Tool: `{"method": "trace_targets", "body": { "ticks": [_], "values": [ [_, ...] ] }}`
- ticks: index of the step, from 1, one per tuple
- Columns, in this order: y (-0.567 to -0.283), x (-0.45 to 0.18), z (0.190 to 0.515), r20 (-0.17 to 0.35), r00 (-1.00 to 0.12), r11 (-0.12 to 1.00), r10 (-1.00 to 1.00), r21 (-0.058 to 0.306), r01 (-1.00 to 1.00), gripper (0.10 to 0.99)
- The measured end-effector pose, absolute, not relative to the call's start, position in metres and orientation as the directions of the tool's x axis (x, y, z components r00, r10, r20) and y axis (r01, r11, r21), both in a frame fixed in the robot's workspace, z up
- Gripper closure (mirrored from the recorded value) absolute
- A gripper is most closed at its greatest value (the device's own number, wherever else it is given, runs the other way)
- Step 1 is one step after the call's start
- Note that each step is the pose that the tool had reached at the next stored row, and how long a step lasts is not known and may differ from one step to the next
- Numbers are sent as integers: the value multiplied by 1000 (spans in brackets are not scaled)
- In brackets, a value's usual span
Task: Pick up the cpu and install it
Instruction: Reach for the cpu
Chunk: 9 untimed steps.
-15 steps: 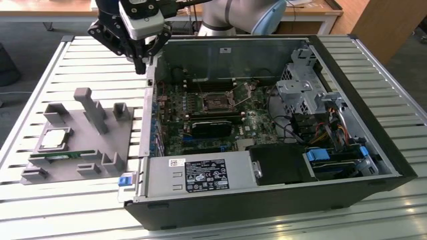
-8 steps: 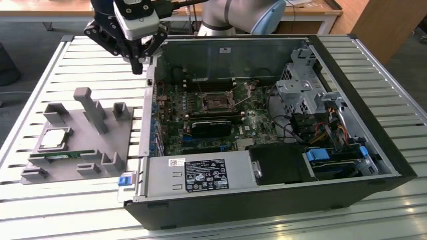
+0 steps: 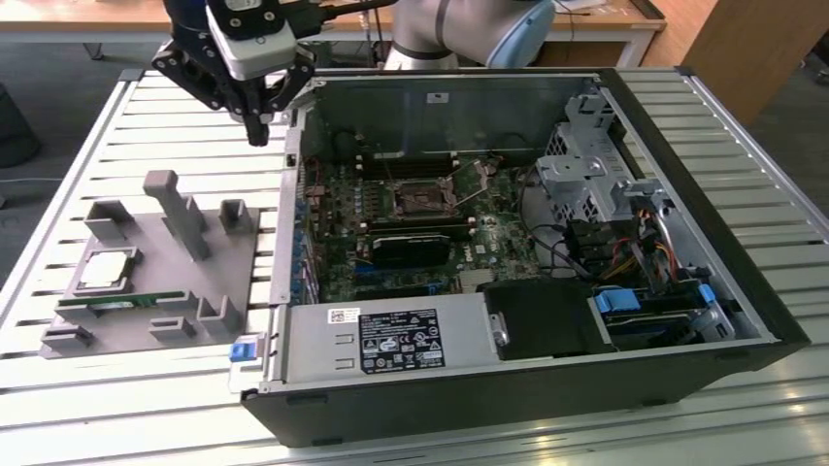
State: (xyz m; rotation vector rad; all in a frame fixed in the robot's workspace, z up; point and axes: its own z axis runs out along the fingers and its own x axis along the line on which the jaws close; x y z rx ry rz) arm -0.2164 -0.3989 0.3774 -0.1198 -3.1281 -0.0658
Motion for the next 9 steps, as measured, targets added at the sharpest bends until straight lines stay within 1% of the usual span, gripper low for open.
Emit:
{"method": "trace_targets", "body": {
  "ticks": [9],
  "values": [
    [-399, -227, 376, 12, -997, 996, 76, 42, 77, 980]
  ]
}}
